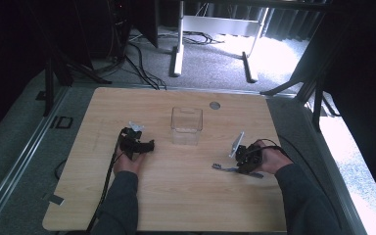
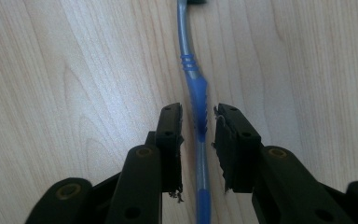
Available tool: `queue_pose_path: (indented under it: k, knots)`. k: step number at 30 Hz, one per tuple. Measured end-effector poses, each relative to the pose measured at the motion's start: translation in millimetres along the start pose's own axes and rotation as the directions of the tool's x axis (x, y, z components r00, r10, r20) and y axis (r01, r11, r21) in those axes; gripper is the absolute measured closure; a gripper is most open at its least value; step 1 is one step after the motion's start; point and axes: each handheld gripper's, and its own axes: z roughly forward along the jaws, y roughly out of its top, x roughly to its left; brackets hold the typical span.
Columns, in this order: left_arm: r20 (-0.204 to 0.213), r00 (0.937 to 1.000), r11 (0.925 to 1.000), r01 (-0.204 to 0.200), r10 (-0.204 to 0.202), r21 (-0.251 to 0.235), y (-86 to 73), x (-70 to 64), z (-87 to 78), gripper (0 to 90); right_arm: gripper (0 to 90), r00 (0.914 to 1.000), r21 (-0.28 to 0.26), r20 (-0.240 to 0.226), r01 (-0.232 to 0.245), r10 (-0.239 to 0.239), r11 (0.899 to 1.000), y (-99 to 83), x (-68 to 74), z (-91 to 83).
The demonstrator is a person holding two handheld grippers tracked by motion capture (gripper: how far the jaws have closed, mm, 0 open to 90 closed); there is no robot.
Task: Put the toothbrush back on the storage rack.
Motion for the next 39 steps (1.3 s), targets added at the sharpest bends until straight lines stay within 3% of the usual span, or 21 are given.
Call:
queue_pose_path:
  k: [39]
  knots:
    - [0.001,1.0000,1.0000,-0.002,0.002,0.001,0.5,-0.4,0.4,14.8,76.4,0.9995,0.094,-0.032,0.002,0.001,0.996,7.8,-3.0,15.4]
